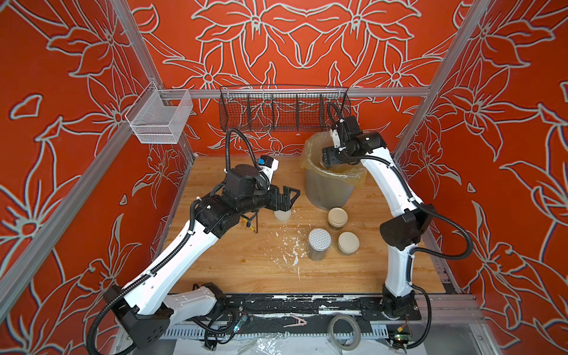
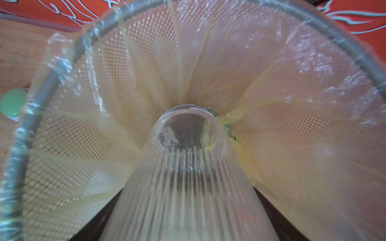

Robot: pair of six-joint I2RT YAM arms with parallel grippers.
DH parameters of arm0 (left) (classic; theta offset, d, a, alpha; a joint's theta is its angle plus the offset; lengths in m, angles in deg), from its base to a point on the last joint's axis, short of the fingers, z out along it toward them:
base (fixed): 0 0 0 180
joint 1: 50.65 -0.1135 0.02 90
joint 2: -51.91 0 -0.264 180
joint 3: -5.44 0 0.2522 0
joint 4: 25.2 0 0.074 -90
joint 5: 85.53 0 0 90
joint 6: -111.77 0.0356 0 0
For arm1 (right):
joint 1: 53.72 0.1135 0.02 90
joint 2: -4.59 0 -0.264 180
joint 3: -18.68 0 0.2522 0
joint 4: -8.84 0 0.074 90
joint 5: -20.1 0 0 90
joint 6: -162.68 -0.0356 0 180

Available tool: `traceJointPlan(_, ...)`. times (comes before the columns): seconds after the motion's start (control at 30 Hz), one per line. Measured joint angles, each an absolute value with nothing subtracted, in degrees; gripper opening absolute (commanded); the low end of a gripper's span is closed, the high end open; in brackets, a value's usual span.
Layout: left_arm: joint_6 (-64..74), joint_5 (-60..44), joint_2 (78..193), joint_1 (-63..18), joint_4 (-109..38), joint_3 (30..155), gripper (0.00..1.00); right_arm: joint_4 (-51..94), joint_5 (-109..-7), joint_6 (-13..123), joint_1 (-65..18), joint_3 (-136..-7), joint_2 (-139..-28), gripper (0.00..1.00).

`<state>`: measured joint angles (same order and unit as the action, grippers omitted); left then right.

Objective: Empty moldy tea leaves from jars
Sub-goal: Pour the moldy tea leaves from the jar into the trash bin.

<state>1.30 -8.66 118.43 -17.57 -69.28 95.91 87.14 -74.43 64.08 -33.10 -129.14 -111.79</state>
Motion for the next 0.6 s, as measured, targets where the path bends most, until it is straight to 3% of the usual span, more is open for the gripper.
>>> traceJointPlan(0.17,1.3,-8.7,118.5,-17.6,-69.3,95.9,0.98,92.3,-75.9,64.3,-33.0,-138.5,-116.4,0.11)
traceJointPlan(0.6,1.3,-8.6,118.4,-17.6,-67.2,93.3,0.98,98.7,-82.3,67.2,-30.2,-144.6,-122.0,0.1)
